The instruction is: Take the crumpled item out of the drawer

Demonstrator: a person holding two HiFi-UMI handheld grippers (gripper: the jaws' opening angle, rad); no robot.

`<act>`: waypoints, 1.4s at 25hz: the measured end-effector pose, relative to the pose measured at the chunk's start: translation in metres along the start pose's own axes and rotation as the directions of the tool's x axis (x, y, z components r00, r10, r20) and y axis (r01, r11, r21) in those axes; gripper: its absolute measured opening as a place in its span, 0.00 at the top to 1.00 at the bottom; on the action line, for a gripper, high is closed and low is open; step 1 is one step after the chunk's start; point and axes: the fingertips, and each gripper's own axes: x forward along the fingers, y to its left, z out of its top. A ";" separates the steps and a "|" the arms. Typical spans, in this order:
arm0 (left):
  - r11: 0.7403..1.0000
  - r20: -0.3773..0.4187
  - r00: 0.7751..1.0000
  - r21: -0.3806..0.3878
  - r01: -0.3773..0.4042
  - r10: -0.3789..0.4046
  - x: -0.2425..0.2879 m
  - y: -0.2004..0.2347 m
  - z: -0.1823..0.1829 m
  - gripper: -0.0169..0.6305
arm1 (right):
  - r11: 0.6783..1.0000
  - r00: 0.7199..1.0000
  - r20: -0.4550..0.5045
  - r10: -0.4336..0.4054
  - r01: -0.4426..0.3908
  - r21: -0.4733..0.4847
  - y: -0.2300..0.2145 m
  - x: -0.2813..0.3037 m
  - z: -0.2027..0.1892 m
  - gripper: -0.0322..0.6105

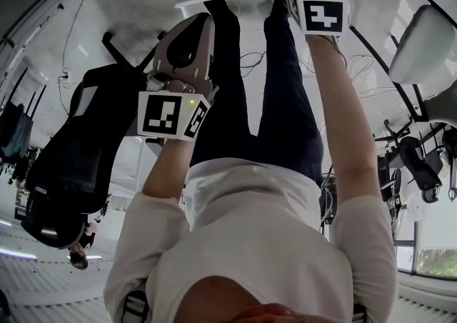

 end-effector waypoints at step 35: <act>0.999 -0.011 1.000 -0.048 -0.008 0.007 0.010 0.028 0.004 0.96 | 0.994 0.990 -0.122 0.070 -0.059 0.097 0.023 0.081 0.020 0.55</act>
